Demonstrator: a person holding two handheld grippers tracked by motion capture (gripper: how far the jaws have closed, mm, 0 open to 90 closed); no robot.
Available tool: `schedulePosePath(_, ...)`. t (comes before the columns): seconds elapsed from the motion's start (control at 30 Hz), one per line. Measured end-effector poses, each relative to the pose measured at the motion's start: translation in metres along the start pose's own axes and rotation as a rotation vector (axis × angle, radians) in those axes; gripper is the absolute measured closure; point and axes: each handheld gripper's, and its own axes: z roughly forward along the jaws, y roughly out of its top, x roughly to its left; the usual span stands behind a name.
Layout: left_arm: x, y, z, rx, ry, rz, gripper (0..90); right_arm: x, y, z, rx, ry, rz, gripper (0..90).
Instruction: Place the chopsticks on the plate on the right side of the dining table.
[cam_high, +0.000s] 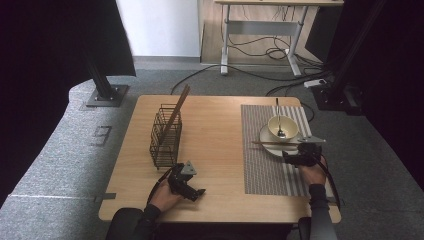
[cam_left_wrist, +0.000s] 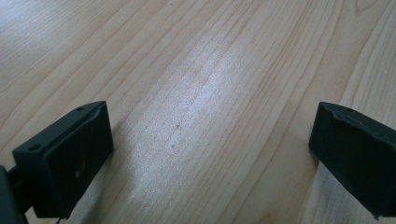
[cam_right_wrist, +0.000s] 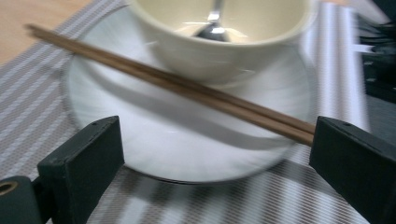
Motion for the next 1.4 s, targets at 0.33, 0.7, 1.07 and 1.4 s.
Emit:
schedulePosePath(0.33, 0.0, 0.0, 0.0, 0.0, -0.001, 0.0, 0.0, -0.029, -0.017, -0.001, -0.033, -0.112, 0.092, 0.2)
schedulePosePath(0.7, 0.0, 0.0, 0.0, 0.0, -0.001, 0.0, 0.0, -0.041, -0.024, 0.007, -0.071, -0.126, 0.116, 1.0)
schedulePosePath(1.07, 0.0, 0.0, 0.0, 0.0, -0.001, 0.0, 0.0, -0.051, -0.028, 0.013, -0.084, -0.107, 0.155, 5.9)
schedulePosePath(1.4, 0.0, 0.0, 0.0, 0.0, -0.001, 0.0, 0.0, -0.05, -0.027, 0.013, -0.083, -0.094, 0.15, 8.8)
